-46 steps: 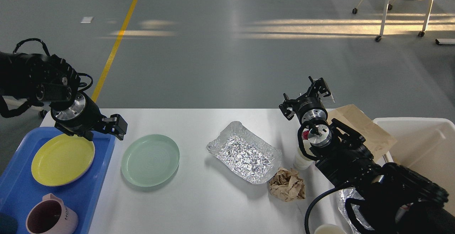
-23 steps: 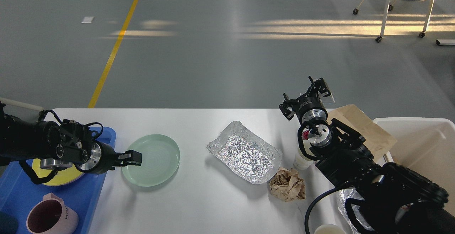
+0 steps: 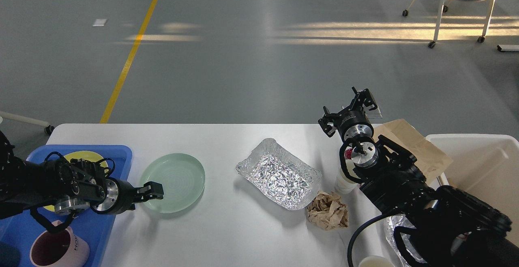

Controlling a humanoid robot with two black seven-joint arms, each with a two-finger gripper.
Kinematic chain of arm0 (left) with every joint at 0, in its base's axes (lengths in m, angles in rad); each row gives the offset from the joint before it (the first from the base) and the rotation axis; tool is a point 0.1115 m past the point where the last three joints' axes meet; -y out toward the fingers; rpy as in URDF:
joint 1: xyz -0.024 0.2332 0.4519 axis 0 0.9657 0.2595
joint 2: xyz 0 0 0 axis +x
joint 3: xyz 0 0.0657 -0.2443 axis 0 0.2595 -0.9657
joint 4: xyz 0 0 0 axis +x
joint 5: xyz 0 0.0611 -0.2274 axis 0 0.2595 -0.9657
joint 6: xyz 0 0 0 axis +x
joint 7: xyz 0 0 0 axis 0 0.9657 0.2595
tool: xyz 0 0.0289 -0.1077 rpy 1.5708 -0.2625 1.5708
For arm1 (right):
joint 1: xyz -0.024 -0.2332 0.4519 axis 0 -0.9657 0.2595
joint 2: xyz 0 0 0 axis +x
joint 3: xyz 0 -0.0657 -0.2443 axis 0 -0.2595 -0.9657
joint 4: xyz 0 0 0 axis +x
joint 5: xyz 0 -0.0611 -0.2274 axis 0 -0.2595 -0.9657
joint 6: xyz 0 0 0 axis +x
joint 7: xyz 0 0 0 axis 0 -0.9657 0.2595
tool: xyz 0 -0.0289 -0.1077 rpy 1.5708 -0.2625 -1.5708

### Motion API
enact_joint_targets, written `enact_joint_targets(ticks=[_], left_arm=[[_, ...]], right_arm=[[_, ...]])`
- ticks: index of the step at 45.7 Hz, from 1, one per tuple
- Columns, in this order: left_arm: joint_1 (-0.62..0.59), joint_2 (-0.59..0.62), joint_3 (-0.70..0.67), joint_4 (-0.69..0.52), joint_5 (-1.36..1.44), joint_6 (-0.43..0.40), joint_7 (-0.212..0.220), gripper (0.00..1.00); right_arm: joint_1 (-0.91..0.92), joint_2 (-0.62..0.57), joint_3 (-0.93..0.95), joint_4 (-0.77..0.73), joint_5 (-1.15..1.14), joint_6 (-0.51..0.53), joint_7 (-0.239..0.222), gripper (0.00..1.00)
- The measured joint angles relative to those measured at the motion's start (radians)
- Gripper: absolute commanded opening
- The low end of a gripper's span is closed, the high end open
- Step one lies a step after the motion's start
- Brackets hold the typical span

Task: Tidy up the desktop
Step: 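Grip the edge of the pale green plate with the left gripper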

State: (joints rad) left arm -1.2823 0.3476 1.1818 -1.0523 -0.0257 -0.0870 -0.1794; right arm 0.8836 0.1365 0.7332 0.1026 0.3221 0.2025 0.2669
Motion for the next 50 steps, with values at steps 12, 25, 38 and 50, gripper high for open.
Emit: enact_joint_targets(ticks=[12,25,38,50], left_arm=[[0.014,0.005,-0.010,0.004,-0.002,0.006,0.000,0.72],[0.044,0.004,-0.059,0.019,-0.004,0.010,0.001,0.55],[0.048,0.002,-0.060,0.028,-0.004,0.009,0.002,0.50],[0.060,0.004,-0.059,0.031,-0.006,0.009,0.001,0.43]], right_arm=[[0.000,0.000,0.000,0.000,0.000,0.000,0.000,1.00],[0.000,0.000,0.000,0.000,0.000,0.000,0.000,1.00],[0.000,0.000,0.000,0.000,0.000,0.000,0.000,1.00],[0.000,0.000,0.000,0.000,0.000,0.000,0.000,1.00]])
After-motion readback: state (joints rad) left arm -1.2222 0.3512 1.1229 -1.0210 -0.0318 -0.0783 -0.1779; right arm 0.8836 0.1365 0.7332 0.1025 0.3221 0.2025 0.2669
